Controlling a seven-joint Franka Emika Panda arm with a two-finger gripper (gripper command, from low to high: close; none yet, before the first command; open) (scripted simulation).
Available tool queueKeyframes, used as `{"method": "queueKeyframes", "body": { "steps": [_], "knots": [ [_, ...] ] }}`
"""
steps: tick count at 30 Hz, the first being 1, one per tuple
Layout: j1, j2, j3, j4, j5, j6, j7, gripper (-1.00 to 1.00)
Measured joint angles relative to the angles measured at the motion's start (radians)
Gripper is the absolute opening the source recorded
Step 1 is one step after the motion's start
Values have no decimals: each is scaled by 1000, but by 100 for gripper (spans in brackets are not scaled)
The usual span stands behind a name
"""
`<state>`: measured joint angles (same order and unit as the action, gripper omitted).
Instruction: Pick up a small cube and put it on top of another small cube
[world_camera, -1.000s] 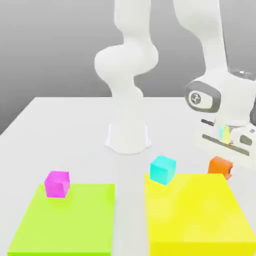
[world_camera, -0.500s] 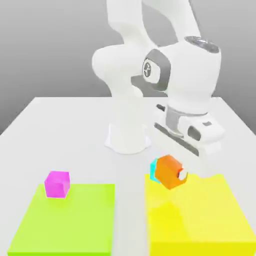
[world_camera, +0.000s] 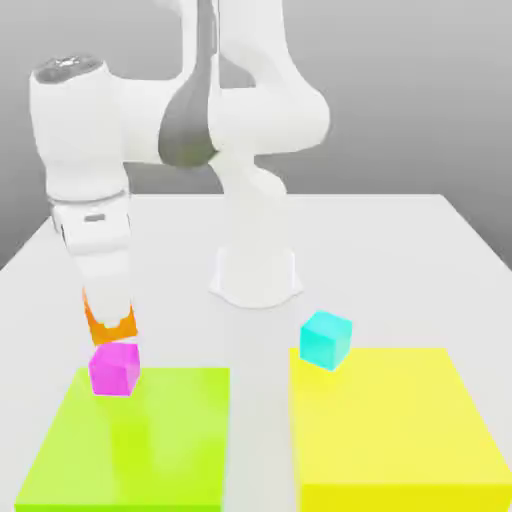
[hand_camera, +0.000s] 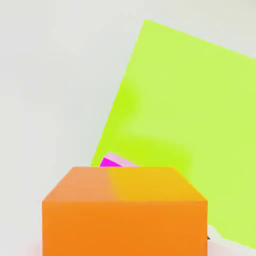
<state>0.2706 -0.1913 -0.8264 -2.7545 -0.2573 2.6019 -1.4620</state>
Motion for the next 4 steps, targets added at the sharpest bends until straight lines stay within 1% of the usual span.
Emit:
{"method": "queueKeyframes", "body": {
  "steps": [1,2,4],
  "knots": [
    [11,35,-10,-6,26,37,-20,-100],
    [17,54,-17,-9,41,57,-31,100],
    [17,54,-17,-9,41,57,-31,100]
  ]
}}
